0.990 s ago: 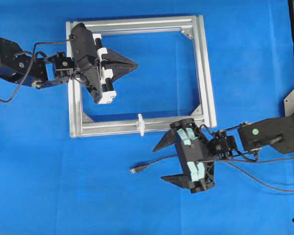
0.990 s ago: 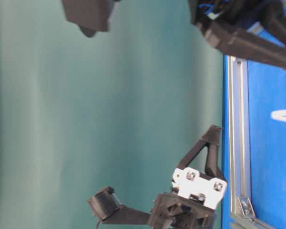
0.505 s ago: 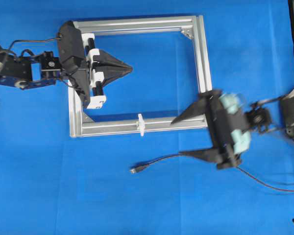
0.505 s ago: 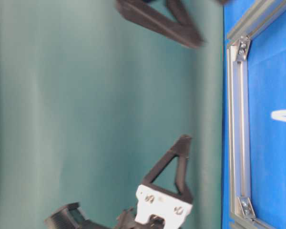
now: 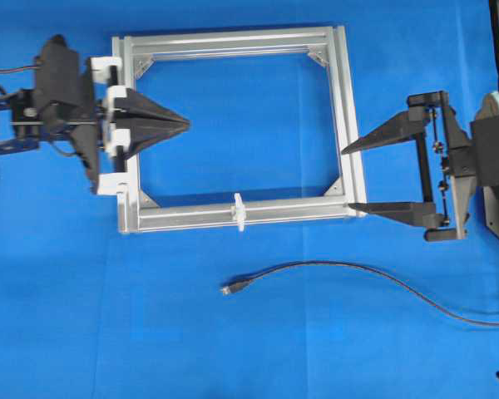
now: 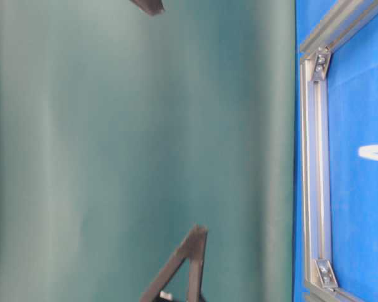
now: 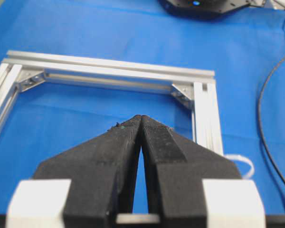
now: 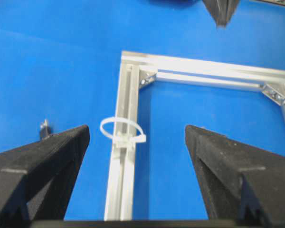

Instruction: Insert the wire through the string loop located in the center.

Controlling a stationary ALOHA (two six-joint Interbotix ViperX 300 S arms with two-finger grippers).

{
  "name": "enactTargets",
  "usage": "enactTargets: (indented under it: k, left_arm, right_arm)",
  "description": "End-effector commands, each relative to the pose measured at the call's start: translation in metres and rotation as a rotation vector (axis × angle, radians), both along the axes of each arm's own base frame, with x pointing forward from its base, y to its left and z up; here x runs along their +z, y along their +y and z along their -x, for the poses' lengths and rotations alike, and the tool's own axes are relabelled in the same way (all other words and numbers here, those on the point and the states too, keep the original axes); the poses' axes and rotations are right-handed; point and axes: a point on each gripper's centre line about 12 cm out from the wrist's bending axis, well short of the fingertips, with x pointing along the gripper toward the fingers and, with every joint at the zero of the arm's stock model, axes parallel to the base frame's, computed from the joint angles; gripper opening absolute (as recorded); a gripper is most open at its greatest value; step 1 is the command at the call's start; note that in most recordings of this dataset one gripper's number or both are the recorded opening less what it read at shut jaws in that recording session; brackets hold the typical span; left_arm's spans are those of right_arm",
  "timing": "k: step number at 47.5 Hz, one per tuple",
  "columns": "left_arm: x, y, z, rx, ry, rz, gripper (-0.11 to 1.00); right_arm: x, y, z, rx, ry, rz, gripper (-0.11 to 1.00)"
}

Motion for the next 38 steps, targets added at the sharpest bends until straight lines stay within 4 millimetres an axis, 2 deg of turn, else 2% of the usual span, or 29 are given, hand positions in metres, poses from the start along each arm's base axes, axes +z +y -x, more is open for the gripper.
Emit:
enactTargets:
  k: [1, 20, 38]
  left_arm:
    - [0.010, -0.003, 0.009, -0.007, -0.041, -0.005, 0.00]
    - [0.010, -0.016, 0.036, -0.045, -0.062, 0.000, 0.00]
    - [0.008, -0.016, 0.039, -0.045, -0.057, 0.001, 0.00]
  right_arm:
    - [0.005, -0.002, 0.003, -0.004, -0.016, 0.011, 0.76]
    - [-0.001, -0.015, 0.004, -0.048, -0.019, 0.030, 0.76]
    - [-0.004, -0.019, -0.003, -0.061, -0.027, 0.040, 0.76]
